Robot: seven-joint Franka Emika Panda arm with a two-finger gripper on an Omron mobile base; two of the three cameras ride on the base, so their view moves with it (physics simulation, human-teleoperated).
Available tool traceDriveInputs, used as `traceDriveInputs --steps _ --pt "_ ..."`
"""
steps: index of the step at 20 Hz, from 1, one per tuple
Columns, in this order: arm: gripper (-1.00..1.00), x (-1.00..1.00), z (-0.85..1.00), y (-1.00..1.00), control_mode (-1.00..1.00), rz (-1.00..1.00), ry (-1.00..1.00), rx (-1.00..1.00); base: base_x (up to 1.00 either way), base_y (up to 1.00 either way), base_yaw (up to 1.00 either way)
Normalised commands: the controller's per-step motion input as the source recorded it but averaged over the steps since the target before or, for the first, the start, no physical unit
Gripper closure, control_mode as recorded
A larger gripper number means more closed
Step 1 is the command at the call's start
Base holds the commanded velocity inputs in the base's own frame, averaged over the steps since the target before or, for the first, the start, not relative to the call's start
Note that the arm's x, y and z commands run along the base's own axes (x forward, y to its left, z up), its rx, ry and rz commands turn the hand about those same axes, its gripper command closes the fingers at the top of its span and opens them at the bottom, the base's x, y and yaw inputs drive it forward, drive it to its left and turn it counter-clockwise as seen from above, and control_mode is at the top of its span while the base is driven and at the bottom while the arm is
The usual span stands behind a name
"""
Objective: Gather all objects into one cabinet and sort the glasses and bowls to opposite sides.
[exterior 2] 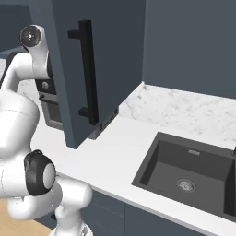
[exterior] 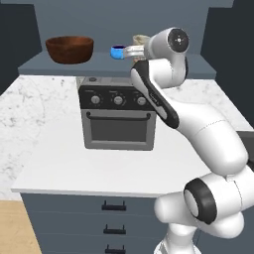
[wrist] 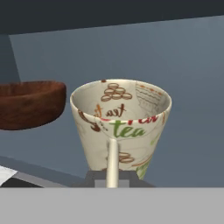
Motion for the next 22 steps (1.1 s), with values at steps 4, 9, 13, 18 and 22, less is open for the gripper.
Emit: traceDriveInputs --steps 4,9,13,18,22 --pt "1.00 0.26 0.00 0.09 -1.00 0.03 -0.04 -0.01 0.00 0.00 0.00" --pt "1.00 0.25 0.00 0.04 -1.00 0.01 0.05 -0.01 0.00 0.00 0.00" --pt "1.00 0.39 0.00 0.05 -1.00 0.00 0.21 0.00 0.00 0.00 0.00" --pt "1.00 0.41 0.00 0.07 -1.00 0.00 0.28 0.00 0.00 0.00 0.00" --pt "1.00 0.38 0.00 0.16 -1.00 0.01 0.11 0.00 0.00 0.00 0.00"
